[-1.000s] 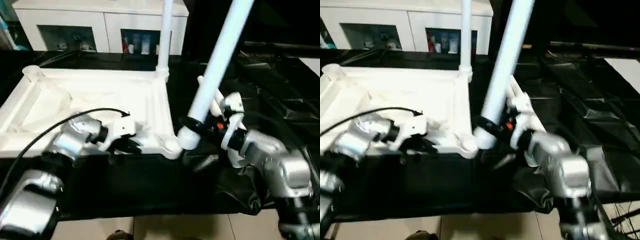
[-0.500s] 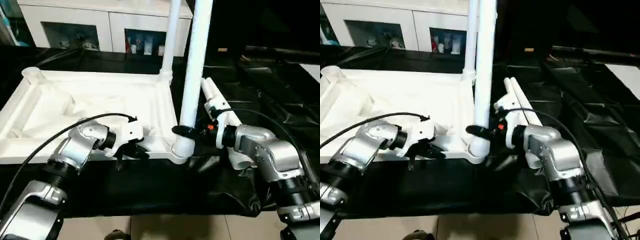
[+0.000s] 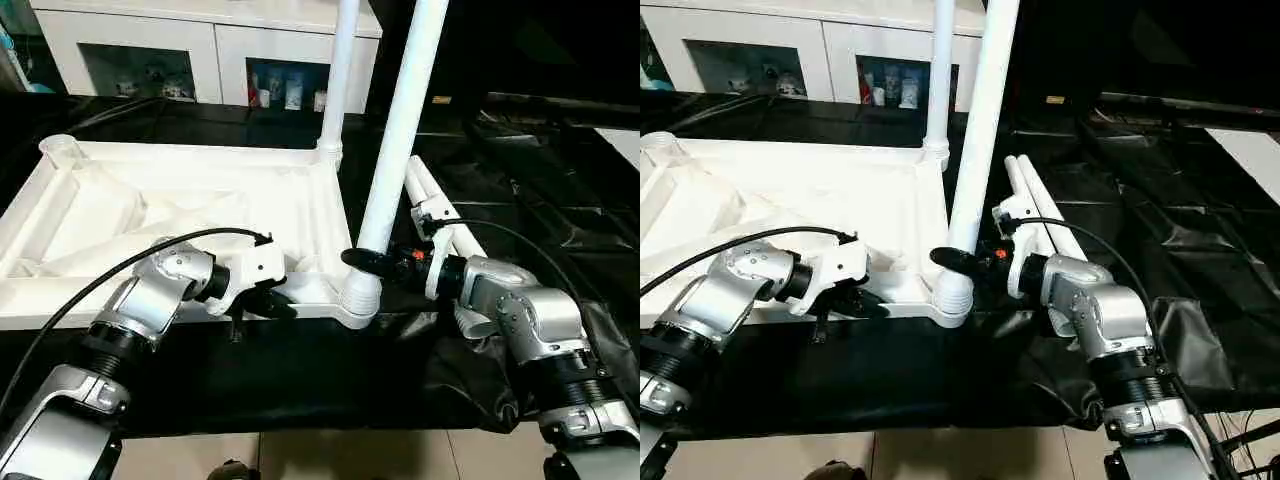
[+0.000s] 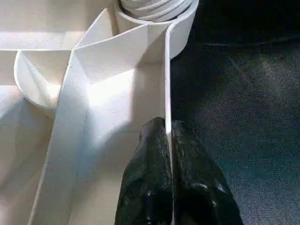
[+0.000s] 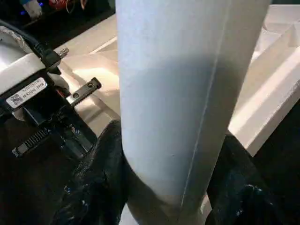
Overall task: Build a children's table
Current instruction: Insert table leg to table base
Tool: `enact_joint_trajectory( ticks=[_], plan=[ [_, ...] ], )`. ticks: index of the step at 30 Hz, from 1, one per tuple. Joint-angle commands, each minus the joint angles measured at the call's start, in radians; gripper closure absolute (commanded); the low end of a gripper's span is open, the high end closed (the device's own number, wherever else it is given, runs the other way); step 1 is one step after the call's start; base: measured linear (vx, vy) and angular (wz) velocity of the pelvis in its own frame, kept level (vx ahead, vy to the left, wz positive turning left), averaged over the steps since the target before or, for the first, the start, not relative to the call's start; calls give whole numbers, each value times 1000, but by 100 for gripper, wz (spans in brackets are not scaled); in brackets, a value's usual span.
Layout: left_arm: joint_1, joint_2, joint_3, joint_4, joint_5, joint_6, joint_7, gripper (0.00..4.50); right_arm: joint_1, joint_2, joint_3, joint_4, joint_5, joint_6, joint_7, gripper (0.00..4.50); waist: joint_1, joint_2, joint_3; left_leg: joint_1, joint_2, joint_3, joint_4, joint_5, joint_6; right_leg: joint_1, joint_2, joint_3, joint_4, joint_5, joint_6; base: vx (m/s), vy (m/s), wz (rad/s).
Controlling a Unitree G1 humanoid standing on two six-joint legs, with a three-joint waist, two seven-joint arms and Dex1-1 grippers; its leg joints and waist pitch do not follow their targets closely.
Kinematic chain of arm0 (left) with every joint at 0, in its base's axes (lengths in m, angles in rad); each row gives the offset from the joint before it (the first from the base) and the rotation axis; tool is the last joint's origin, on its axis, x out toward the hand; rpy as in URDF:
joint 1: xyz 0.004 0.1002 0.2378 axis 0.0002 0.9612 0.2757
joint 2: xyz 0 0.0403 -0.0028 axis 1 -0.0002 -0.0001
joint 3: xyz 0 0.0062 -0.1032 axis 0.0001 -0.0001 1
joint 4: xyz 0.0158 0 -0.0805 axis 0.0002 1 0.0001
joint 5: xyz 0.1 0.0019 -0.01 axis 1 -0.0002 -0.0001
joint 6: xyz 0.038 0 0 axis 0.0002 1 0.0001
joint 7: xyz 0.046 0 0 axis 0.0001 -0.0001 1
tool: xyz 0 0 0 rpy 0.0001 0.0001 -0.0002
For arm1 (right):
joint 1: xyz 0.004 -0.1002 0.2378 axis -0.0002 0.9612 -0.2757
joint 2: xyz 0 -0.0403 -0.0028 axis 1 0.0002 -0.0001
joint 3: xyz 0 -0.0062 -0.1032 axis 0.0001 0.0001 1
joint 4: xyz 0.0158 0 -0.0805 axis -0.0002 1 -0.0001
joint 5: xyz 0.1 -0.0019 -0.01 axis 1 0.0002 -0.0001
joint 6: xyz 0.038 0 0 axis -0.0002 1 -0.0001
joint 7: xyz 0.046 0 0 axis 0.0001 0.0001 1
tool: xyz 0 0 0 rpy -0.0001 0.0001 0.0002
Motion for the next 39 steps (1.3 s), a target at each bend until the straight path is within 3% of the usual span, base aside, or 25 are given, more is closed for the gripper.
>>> enact_joint_trajectory(
  ticks=[1,9,11,12,13,14,17,20,23,25,28,29,30,31,32,33,34,35,38,39],
  plan=[
    [17,-4,-24,-10,5,8,9,450,33,6,-7,47,-17,-18,8,267,0,11,-63,37,84,-45,-73,-201,-18,26,-110,62,-78,-152,-239,0,0,0],
    [16,-14,-17,-4,2,-1,35,450,108,30,-22,78,-35,-141,-5,267,-1,14,-63,39,85,-46,-77,-234,-30,23,-109,62,-80,-152,-237,0,0,0],
    [13,-18,-16,1,2,-5,40,450,132,44,-34,82,-39,-191,-21,267,0,24,-63,41,85,-49,-79,-266,-41,24,-111,62,-84,-186,-235,0,0,0],
    [12,-17,-16,3,3,-6,40,450,137,49,-39,85,-39,-203,-24,267,-1,20,-63,41,86,-48,-79,-275,-43,23,-111,63,-87,-195,-232,0,0,0],
    [11,-18,-16,5,3,-7,41,450,146,57,-49,84,-33,-212,-27,267,-1,26,-60,43,85,-51,-81,-301,-50,20,-111,64,-90,-226,-228,0,0,0],
    [10,-19,-16,6,2,-7,42,450,152,61,-56,84,-29,-215,-29,267,-3,22,-60,44,86,-53,-82,-324,-54,20,-112,64,-93,-255,-223,0,0,0],
    [8,-19,-16,9,2,-10,42,450,173,70,-63,77,-25,-227,-30,267,-2,33,-62,45,85,-55,-84,-333,-59,19,-110,64,-93,-254,-220,0,0,0],
    [5,-18,-18,14,3,-15,40,450,201,58,-31,61,-58,-249,-20,267,-1,36,-64,47,86,-54,-85,-329,-59,18,-107,64,-90,-217,-224,0,0,0],
    [2,-13,-25,12,8,-19,37,450,223,17,48,14,-118,-267,15,267,0,33,-64,42,85,-52,-86,-301,-46,24,-106,63,-87,-173,-228,0,0,0],
    [1,-11,-27,12,11,-20,38,450,219,5,71,2,-134,-262,30,267,-2,27,-62,41,84,-51,-86,-310,-40,23,-107,64,-90,-200,-225,0,0,0],
    [3,-6,-32,13,17,-26,40,450,203,-20,113,-3,-163,-248,64,267,-1,29,-61,43,86,-53,-85,-316,-39,21,-109,65,-94,-244,-216,0,0,0],
    [4,-6,-32,13,18,-27,41,450,200,-25,123,-4,-170,-246,73,267,-2,27,-61,42,86,-54,-86,-315,-39,20,-108,64,-92,-246,-215,0,0,0],
    [6,-5,-32,11,18,-27,43,450,192,-35,142,-10,-178,-235,91,267,-4,16,-60,42,87,-52,-87,-314,-36,19,-106,64,-94,-249,-214,0,0,0],
    [8,-5,-32,8,18,-27,44,450,187,-42,156,-14,-183,-226,105,267,-2,23,-61,43,87,-52,-86,-310,-35,18,-108,65,-93,-245,-211,0,0,0],
    [10,-5,-32,6,18,-26,45,450,182,-46,164,-16,-184,-221,114,267,-2,23,-61,43,87,-52,-86,-310,-35,18,-108,65,-93,-245,-211,0,0,0],
    [15,-4,-33,-1,17,-23,48,450,176,-57,179,-20,-179,-210,131,267,-2,12,-61,42,87,-52,-86,-296,-27,20,-109,65,-92,-237,-213,0,0,0],
    [16,-4,-33,-3,16,-22,49,450,176,-60,183,-22,-177,-208,134,267,-1,15,-61,41,87,-51,-86,-291,-24,21,-110,65,-92,-234,-212,0,0,0],
    [19,-4,-32,-5,16,-21,51,450,176,-67,190,-24,-178,-204,145,267,-2,8,-62,42,88,-50,-86,-291,-22,19,-109,65,-94,-232,-209,0,0,0],
    [22,-4,-31,-7,15,-21,55,450,174,-74,198,-25,-180,-198,159,267,-3,8,-61,41,88,-51,-88,-292,-22,19,-109,65,-94,-237,-203,0,0,0],
    [26,-4,-31,-10,14,-22,60,450,172,-70,188,-14,-177,-202,158,267,-3,3,-61,43,89,-51,-88,-301,-24,16,-109,64,-96,-251,-200,0,0,0]
  ],
)
